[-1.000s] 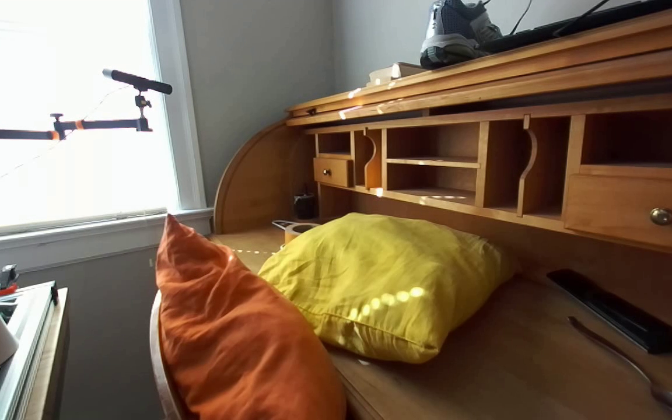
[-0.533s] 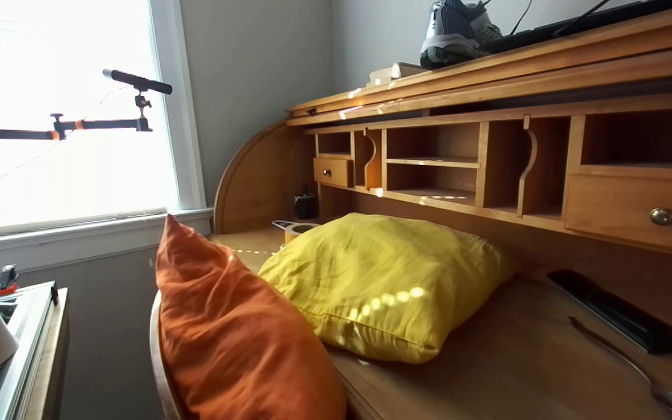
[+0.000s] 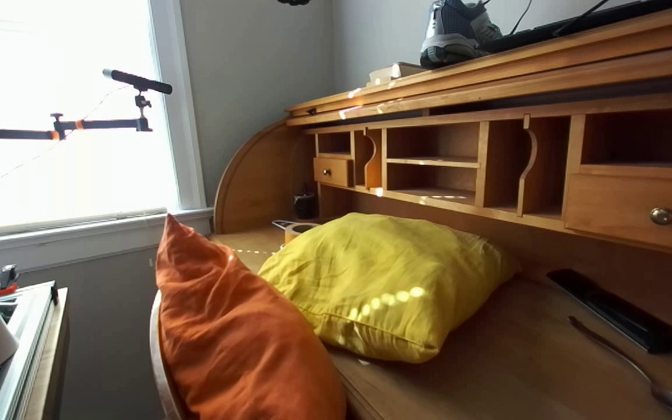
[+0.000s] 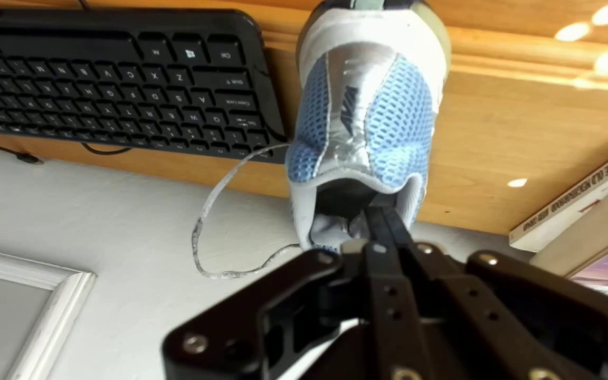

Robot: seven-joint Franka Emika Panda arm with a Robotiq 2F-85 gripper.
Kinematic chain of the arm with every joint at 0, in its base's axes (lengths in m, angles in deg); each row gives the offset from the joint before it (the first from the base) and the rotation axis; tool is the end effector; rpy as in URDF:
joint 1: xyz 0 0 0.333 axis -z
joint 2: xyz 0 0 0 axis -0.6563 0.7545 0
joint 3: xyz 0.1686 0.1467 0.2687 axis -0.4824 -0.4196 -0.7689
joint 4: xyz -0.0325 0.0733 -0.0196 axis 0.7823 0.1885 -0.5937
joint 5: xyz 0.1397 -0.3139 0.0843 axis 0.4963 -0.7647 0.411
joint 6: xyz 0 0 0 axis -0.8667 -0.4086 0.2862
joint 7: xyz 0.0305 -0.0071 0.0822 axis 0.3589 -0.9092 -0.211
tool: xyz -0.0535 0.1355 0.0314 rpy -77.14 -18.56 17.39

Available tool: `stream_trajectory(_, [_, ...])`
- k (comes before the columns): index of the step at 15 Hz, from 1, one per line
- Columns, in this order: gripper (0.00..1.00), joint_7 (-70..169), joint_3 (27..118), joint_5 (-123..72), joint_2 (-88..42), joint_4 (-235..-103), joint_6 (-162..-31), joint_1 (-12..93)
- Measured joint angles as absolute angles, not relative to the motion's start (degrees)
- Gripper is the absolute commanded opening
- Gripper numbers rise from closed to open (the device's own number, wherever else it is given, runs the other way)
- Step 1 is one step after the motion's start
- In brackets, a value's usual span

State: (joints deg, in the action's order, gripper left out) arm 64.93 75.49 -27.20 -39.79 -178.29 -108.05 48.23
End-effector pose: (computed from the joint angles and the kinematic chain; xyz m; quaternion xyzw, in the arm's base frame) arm 0.5835 -0.1518 0.6479 0.9255 -0.0049 0.3602 0.1173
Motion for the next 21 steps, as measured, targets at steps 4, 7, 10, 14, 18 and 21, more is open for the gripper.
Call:
stream_trajectory(4, [0.00,65.3,75.6,-27.0,-37.2,-175.8,-108.0,48.5])
stream_trajectory(7, [0.00,65.3,76.0,-27.0,-35.5,-174.6,-107.7,48.9])
stream_trajectory(10, [0.00,65.3,76.1,-27.2,-34.7,-174.1,-106.1,49.1])
stream_trajectory(14, [0.00,65.3,75.8,-27.9,-35.5,-174.0,-102.8,49.0])
stream_trajectory(18, [0.00,65.2,75.2,-29.8,-37.9,-175.3,-99.7,48.4])
stream_trajectory(21, [0.00,65.2,74.6,-31.3,-39.9,-177.5,-98.0,47.9])
